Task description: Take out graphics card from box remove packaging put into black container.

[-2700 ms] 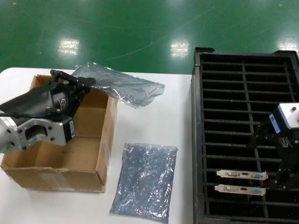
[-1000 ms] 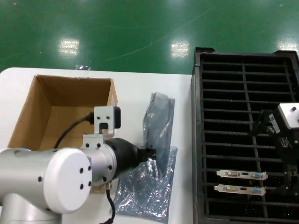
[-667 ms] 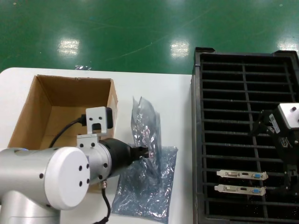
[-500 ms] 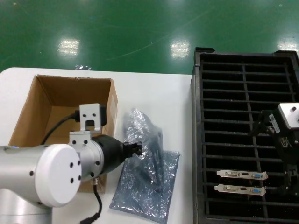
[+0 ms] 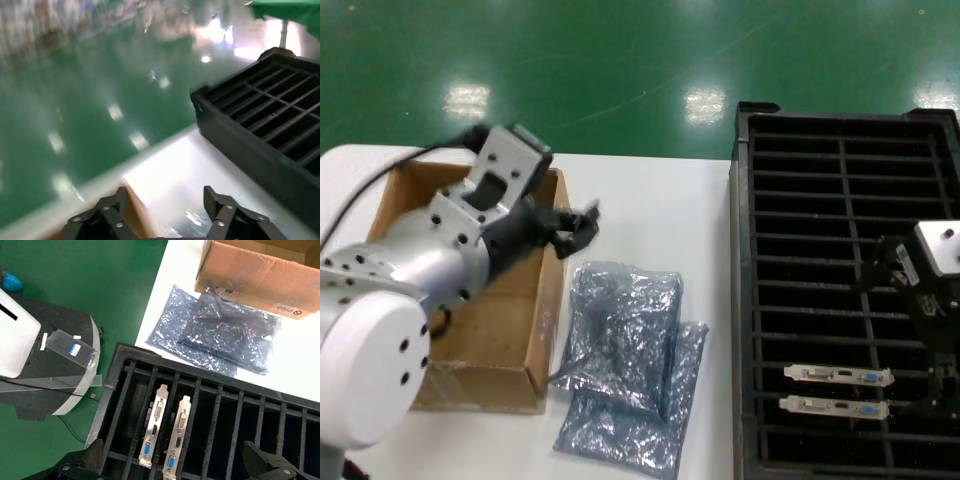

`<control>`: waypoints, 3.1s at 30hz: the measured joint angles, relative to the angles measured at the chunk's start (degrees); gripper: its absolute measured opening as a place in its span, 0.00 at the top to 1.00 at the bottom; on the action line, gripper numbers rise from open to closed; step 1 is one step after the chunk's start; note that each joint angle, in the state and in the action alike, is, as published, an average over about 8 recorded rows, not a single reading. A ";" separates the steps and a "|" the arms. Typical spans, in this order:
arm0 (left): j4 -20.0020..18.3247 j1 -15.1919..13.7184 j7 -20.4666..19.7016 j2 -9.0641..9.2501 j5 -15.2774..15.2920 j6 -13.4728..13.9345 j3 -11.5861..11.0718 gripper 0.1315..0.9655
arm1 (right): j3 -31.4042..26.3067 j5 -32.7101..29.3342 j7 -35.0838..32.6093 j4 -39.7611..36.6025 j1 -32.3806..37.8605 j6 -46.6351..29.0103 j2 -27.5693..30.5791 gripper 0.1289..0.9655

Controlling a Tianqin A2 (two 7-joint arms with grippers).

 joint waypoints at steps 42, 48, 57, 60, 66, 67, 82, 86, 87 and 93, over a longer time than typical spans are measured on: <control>6.85 14.18 34.75 -3.24 -33.40 -34.58 0.11 0.00 | 25.43 8.28 -8.57 3.89 -36.29 38.28 -11.60 0.00; 8.70 16.82 38.99 -3.31 -40.43 -39.52 -0.48 0.00 | 30.15 9.81 -10.18 4.62 -43.03 45.43 -13.75 0.00; 11.53 20.80 45.44 -3.41 -51.08 -46.99 -1.36 0.00 | 37.25 12.12 -12.57 5.70 -53.13 56.13 -16.98 0.00; 12.46 22.13 47.59 -3.44 -54.62 -49.47 -1.65 0.00 | 39.63 12.89 -13.36 6.06 -56.50 59.70 -18.06 0.00; 14.34 24.78 51.84 -3.51 -61.70 -54.45 -2.25 0.00 | 44.33 14.42 -14.95 6.79 -63.24 66.80 -20.21 0.00; 14.65 25.22 52.56 -3.52 -62.89 -55.29 -2.36 0.00 | 45.13 14.68 -15.22 6.90 -64.38 67.99 -20.57 0.00; 19.00 31.38 62.50 -3.67 -79.32 -66.83 -3.73 0.00 | 56.10 18.25 -18.94 8.58 -80.03 84.53 -25.57 0.00; 19.34 31.86 63.28 -3.68 -80.62 -67.74 -3.84 0.00 | 56.97 18.53 -19.23 8.72 -81.25 85.83 -25.96 0.00; 19.36 31.88 63.32 -3.68 -80.69 -67.79 -3.84 0.00 | 57.01 18.54 -19.24 8.73 -81.31 85.90 -25.98 0.00; 19.38 31.91 63.36 -3.68 -80.76 -67.84 -3.85 0.00 | 57.06 18.56 -19.26 8.73 -81.38 85.97 -26.00 0.00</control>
